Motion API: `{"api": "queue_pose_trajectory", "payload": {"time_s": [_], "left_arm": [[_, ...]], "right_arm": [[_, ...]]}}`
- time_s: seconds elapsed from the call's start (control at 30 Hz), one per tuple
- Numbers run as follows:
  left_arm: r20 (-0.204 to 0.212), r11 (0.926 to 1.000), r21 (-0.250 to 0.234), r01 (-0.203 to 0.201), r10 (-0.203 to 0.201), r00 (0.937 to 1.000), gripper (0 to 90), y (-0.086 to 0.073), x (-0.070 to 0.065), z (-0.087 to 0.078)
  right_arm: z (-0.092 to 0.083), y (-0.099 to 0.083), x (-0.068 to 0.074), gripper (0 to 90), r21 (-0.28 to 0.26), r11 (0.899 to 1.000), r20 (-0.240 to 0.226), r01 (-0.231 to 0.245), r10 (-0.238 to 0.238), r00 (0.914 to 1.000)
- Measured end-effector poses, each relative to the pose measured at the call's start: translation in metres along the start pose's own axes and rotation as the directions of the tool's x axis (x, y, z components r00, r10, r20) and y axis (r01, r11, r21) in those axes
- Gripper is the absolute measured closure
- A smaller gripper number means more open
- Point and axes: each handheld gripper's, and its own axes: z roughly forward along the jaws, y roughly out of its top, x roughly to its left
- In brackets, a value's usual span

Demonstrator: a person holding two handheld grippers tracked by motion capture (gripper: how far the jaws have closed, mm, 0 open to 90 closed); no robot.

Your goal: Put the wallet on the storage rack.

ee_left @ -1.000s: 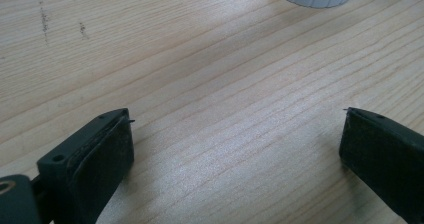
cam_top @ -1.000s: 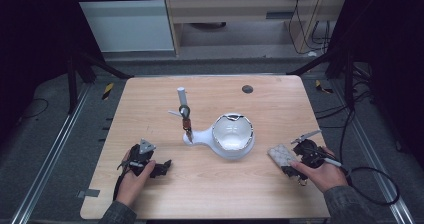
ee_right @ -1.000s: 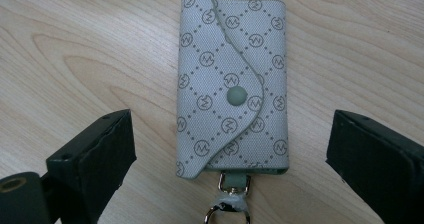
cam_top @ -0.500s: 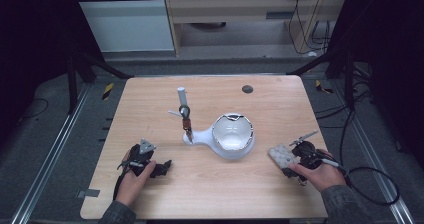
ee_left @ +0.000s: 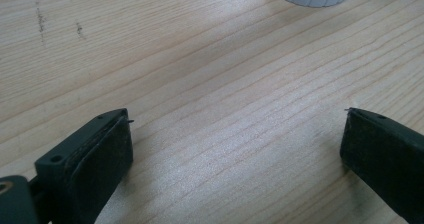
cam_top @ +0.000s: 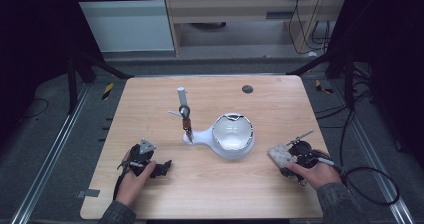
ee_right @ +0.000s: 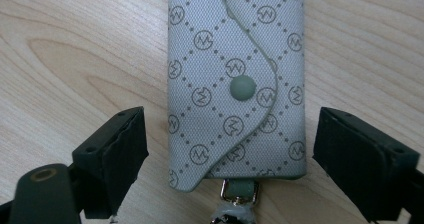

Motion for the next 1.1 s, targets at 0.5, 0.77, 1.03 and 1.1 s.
{"api": "queue_pose_trajectory", "payload": {"time_s": [0.5, 0.77, 1.03, 1.1], "left_arm": [[0.003, 1.0, 0.001, -0.004, 0.004, 1.0, 0.0, 0.0, -0.0002, 0.0], [0.004, 1.0, 0.0, -0.004, 0.004, 1.0, 0.0, 0.0, -0.0003, 0.0], [0.005, 1.0, 0.0, -0.006, 0.006, 1.0, 0.0, 0.0, -0.0004, 0.0], [0.006, 1.0, 0.001, -0.006, 0.006, 1.0, 0.0, 0.0, -0.0004, 0.0]], "right_arm": [[0.0033, -0.0013, -0.0023, 26.9, 0.009, 1.0, 0.011, 0.022, -0.023, 0.9997], [0.0014, 0.0001, -0.0012, 30.2, 0.019, 0.999, 0.012, 0.049, -0.049, 0.9987], [0.0047, 0.0033, 0.0001, 27.2, 0.051, 0.998, 0.01, 0.023, -0.023, 0.9997], [0.006, 0.0041, -0.0013, 27.1, 0.048, 0.998, 0.008, 0.032, -0.033, 0.9994]]}}
